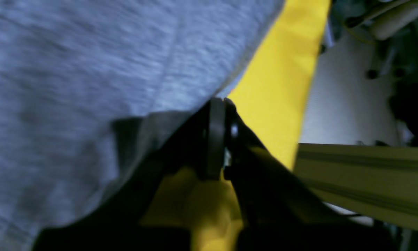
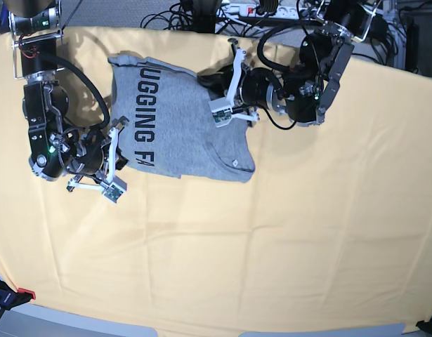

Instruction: Layout the t-shirt on the table in an organized manner, then fold the t-shirt properly

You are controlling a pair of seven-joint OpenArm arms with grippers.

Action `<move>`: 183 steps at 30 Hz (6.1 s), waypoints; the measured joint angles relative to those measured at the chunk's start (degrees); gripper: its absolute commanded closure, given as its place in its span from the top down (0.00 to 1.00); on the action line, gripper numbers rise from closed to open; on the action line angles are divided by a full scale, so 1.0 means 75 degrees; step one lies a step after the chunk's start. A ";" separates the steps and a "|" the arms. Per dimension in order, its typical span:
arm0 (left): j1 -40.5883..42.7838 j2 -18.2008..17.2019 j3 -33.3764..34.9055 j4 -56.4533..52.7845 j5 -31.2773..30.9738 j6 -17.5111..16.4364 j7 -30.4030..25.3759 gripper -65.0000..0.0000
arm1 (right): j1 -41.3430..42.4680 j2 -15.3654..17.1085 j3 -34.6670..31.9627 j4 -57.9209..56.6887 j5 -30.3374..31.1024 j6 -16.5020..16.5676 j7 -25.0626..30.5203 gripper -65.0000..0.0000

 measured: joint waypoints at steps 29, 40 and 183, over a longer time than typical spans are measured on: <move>-0.3780 -0.0093 0.0050 -0.3016 0.0629 -0.0026 -0.0877 0.00 | -0.3069 0.0402 0.0629 0.3144 0.1649 -0.0632 -0.0606 0.00; -0.4552 -0.1824 -0.0111 -0.2987 -0.3229 0.0236 0.1166 0.00 | -0.3975 0.0099 0.2975 0.3372 0.1239 -0.0985 0.0493 0.00; 0.8422 -0.1574 -0.5846 0.0997 -0.3258 -0.0032 0.1518 0.00 | -0.9538 -0.1323 0.5540 0.1201 0.4683 -0.0026 -0.0915 0.00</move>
